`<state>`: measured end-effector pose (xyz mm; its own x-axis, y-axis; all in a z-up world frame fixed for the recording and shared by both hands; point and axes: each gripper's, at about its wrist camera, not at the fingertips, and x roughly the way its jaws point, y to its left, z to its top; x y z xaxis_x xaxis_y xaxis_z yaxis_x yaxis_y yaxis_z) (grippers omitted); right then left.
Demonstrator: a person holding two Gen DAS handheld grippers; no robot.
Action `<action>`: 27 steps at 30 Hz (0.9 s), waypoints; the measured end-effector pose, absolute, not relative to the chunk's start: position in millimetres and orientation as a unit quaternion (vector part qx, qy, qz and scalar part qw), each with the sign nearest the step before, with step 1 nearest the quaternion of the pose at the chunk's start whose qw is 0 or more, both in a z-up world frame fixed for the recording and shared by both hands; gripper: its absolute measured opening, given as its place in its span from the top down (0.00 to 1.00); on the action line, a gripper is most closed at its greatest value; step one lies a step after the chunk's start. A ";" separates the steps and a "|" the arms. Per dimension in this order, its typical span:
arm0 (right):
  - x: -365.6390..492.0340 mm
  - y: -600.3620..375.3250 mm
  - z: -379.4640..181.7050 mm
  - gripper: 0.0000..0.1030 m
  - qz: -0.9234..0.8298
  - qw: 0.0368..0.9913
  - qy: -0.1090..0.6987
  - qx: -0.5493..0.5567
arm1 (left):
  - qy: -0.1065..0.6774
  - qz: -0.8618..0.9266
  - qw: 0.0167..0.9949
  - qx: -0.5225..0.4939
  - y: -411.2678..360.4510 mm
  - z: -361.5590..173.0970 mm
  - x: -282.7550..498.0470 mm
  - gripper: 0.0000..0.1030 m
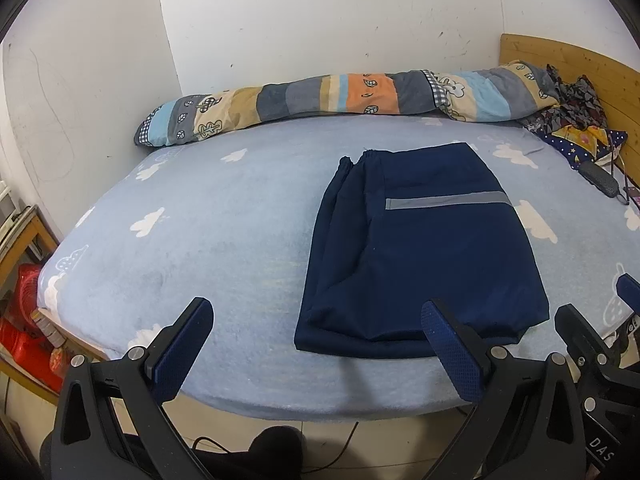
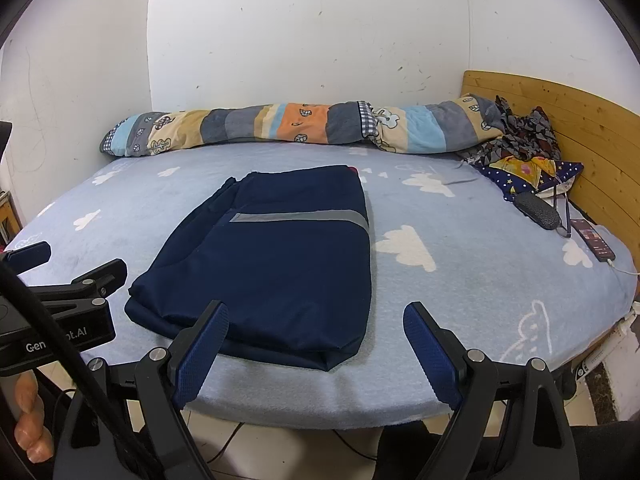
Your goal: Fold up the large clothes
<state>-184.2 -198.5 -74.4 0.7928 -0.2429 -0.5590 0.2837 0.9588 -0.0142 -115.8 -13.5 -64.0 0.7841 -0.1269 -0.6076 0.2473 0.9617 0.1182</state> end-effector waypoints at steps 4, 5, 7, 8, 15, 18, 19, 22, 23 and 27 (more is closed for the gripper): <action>-183.6 -198.6 -74.8 0.10 -0.138 0.946 0.290 0.036 | 0.314 -0.099 0.939 0.096 -13.2 -64.5 -115.7 0.00; -183.6 -198.6 -74.8 0.10 -0.138 0.946 0.291 0.036 | 0.314 -0.099 0.939 0.095 -12.9 -64.4 -115.8 0.00; -184.5 -198.5 -74.6 0.10 -0.139 0.946 0.291 0.036 | 0.315 -0.100 0.939 0.095 -12.8 -64.6 -115.3 0.00; -183.9 -198.8 -74.7 0.10 -0.138 0.946 0.290 0.036 | 0.314 -0.099 0.939 0.096 -12.9 -64.5 -115.5 0.00; -184.5 -198.8 -74.5 0.10 -0.138 0.946 0.292 0.037 | 0.315 -0.098 0.939 0.096 -12.4 -66.3 -115.5 0.00; -184.8 -198.8 -74.8 0.10 -0.139 0.946 0.292 0.037 | 0.315 -0.098 0.939 0.097 -12.8 -66.2 -115.6 0.00; -184.1 -198.9 -74.8 0.10 -0.138 0.946 0.292 0.037 | 0.315 -0.098 0.939 0.097 -12.5 -66.1 -115.5 0.00; -184.3 -198.7 -74.7 0.10 -0.139 0.945 0.293 0.036 | 0.316 -0.098 0.939 0.096 -11.2 -66.7 -115.7 0.00; -184.6 -198.9 -74.5 0.10 -0.138 0.945 0.293 0.036 | 0.316 -0.099 0.939 0.097 -11.4 -66.7 -115.4 0.00; -184.4 -198.6 -74.5 0.10 -0.139 0.946 0.292 0.037 | 0.317 -0.099 0.938 0.098 -11.1 -66.9 -115.6 0.00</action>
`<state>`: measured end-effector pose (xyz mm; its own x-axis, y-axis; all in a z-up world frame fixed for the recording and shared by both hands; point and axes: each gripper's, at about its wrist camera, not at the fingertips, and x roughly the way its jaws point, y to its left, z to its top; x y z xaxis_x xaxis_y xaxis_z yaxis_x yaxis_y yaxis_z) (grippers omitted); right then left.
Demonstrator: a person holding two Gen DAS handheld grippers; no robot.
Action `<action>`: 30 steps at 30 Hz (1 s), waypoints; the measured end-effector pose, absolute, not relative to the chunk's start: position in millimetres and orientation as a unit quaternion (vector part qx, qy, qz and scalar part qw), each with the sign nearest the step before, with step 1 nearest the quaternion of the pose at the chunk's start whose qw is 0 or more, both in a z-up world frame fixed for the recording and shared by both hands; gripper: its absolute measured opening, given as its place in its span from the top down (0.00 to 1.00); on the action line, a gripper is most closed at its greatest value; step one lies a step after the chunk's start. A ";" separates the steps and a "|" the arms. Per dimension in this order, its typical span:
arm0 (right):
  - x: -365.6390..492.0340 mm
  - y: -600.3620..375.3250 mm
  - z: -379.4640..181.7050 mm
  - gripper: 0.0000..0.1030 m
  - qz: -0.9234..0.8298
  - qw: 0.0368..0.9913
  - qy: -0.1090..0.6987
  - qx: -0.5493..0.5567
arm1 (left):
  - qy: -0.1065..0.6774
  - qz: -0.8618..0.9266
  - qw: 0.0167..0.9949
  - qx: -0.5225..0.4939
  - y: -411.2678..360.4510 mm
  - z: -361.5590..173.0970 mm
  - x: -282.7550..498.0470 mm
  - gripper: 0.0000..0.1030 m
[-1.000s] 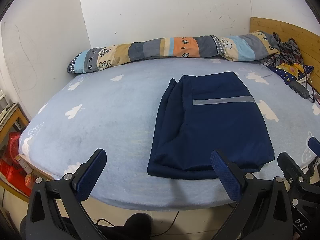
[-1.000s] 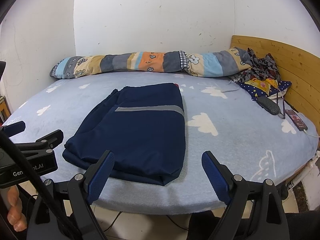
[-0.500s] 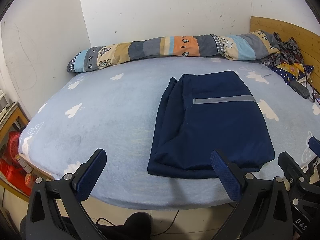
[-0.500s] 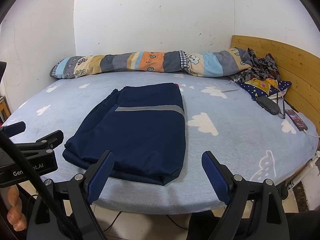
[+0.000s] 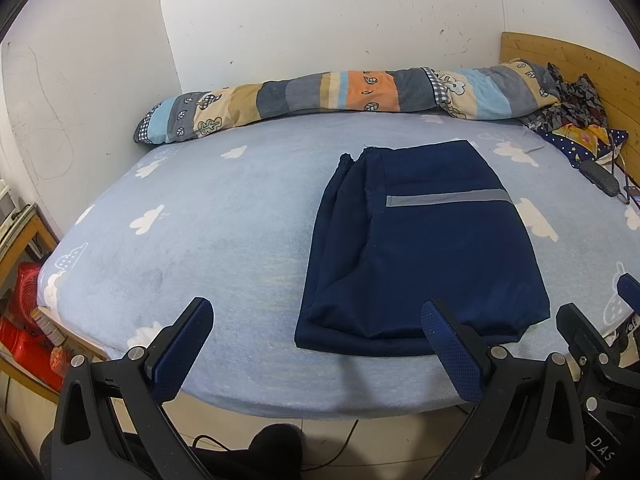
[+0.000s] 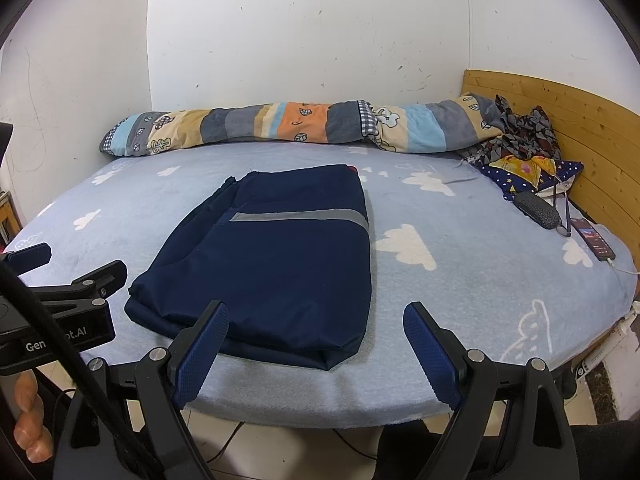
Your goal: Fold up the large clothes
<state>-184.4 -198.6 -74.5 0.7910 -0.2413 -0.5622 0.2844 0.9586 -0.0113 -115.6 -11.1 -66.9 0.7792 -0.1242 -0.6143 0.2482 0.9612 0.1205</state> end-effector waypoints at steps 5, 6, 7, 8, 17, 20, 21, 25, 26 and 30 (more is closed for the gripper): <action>-184.3 -199.3 -74.8 0.10 -0.138 0.945 0.293 0.037 | 0.318 -0.100 0.938 0.099 -11.1 -67.5 -116.1 0.00; -184.4 -199.2 -74.7 0.10 -0.139 0.945 0.294 0.036 | 0.318 -0.099 0.938 0.099 -11.6 -67.4 -115.9 0.00; -184.4 -199.0 -74.5 0.10 -0.138 0.946 0.292 0.038 | 0.318 -0.099 0.938 0.100 -11.3 -67.6 -116.3 0.00; -184.7 -199.3 -74.5 0.10 -0.137 0.946 0.292 0.038 | 0.318 -0.100 0.937 0.099 -10.6 -67.4 -116.4 0.00; -184.5 -199.6 -74.9 0.10 -0.138 0.945 0.293 0.037 | 0.318 -0.099 0.937 0.100 -10.7 -67.4 -116.2 0.00; -184.7 -200.2 -74.9 0.10 -0.138 0.945 0.292 0.038 | 0.318 -0.098 0.938 0.100 -11.5 -67.9 -115.8 0.00; -184.4 -198.8 -75.1 0.10 -0.139 0.945 0.292 0.038 | 0.319 -0.098 0.938 0.099 -11.3 -68.3 -115.7 0.00; -184.9 -196.7 -75.3 0.10 -0.142 0.945 0.292 0.039 | 0.319 -0.097 0.938 0.100 -10.5 -68.1 -116.1 0.00; -184.7 -197.0 -75.3 0.10 -0.141 0.945 0.292 0.039 | 0.319 -0.098 0.938 0.099 -10.8 -68.2 -115.8 0.00; -184.5 -196.0 -75.4 0.10 -0.143 0.945 0.293 0.040 | 0.319 -0.096 0.938 0.100 -10.4 -68.9 -115.1 0.00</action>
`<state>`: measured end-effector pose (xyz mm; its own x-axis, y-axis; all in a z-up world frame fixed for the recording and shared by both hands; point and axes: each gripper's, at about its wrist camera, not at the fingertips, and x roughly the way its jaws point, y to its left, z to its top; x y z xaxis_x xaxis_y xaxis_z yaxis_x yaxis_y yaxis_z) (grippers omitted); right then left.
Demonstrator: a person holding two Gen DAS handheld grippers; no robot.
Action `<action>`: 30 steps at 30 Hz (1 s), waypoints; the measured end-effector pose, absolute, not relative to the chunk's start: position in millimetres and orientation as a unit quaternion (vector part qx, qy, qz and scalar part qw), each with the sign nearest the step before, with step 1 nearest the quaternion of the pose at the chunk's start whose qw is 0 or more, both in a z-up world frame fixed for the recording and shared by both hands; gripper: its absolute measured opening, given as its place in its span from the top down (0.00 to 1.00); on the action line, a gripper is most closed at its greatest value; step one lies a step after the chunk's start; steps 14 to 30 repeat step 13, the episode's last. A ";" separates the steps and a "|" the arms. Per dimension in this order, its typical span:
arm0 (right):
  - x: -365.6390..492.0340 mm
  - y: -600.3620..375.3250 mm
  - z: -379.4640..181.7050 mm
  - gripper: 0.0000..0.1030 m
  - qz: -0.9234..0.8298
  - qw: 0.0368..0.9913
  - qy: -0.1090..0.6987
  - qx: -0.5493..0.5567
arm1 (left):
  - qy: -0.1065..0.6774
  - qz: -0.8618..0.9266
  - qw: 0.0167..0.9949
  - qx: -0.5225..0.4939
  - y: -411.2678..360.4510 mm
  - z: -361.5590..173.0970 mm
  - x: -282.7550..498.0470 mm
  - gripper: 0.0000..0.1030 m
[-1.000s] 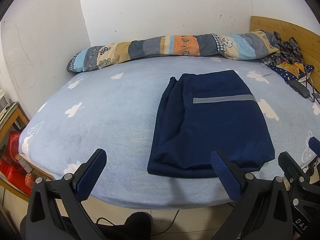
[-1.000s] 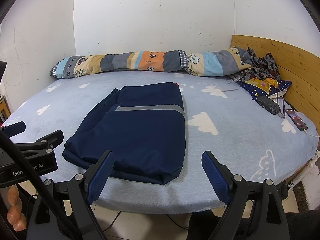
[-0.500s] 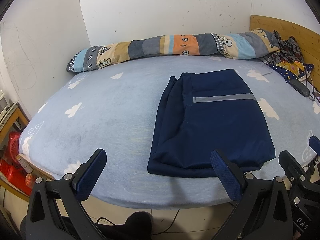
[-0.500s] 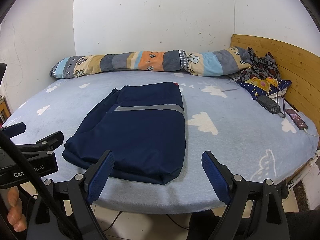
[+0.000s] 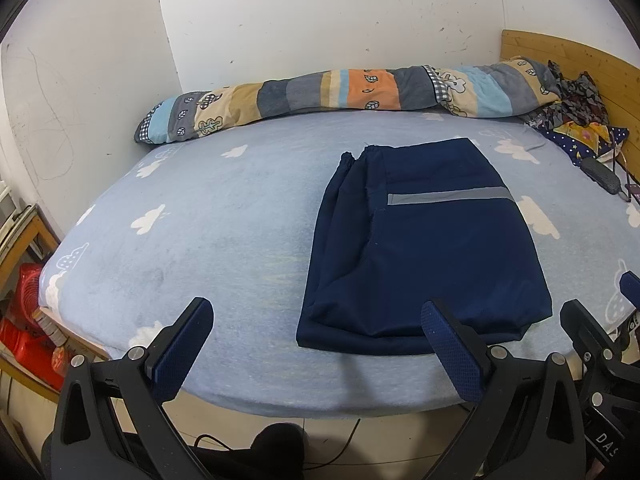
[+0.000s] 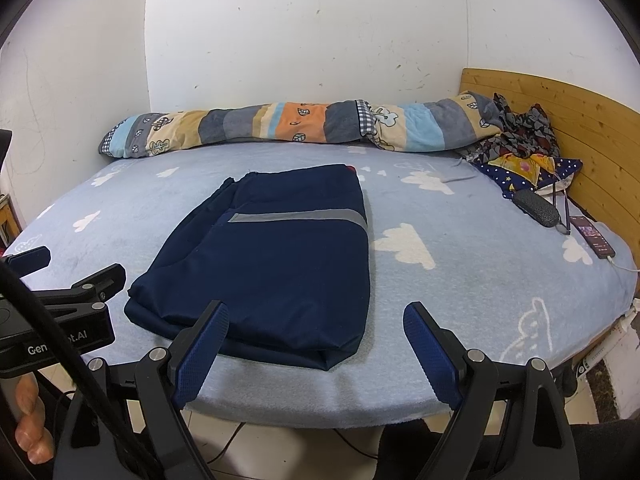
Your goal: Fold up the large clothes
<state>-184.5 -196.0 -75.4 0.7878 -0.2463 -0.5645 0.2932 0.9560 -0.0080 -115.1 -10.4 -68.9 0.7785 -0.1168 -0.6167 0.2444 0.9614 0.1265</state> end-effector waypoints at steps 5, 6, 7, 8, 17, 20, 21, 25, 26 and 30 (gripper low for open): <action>-184.5 -195.8 -75.2 0.10 -0.144 0.945 0.292 0.040 | 0.321 -0.096 0.937 0.097 -9.4 -70.0 -114.7 0.00; -184.4 -195.3 -75.2 0.10 -0.145 0.945 0.292 0.040 | 0.321 -0.095 0.937 0.097 -9.2 -70.1 -114.7 0.00; -184.3 -195.4 -75.3 0.10 -0.144 0.944 0.293 0.041 | 0.320 -0.092 0.938 0.099 -9.7 -69.9 -114.7 0.00; -184.2 -195.5 -75.5 0.10 -0.145 0.944 0.294 0.042 | 0.322 -0.089 0.937 0.100 -8.6 -70.2 -115.2 0.00; -184.5 -195.0 -73.9 0.10 -0.147 0.944 0.293 0.047 | 0.334 -0.090 0.935 0.083 -6.4 -67.8 -113.6 0.00; -184.5 -195.0 -73.9 0.10 -0.147 0.944 0.293 0.047 | 0.334 -0.090 0.935 0.083 -6.4 -67.8 -113.6 0.00; -184.5 -195.0 -73.9 0.10 -0.147 0.944 0.293 0.047 | 0.334 -0.090 0.935 0.083 -6.4 -67.8 -113.6 0.00; -184.5 -195.0 -73.9 0.10 -0.147 0.944 0.293 0.047 | 0.334 -0.090 0.935 0.083 -6.4 -67.8 -113.6 0.00; -184.5 -195.0 -73.9 0.10 -0.147 0.944 0.293 0.047 | 0.334 -0.090 0.935 0.083 -6.4 -67.8 -113.6 0.00; -184.5 -195.0 -73.9 0.10 -0.147 0.944 0.293 0.047 | 0.334 -0.090 0.935 0.083 -6.4 -67.8 -113.6 0.00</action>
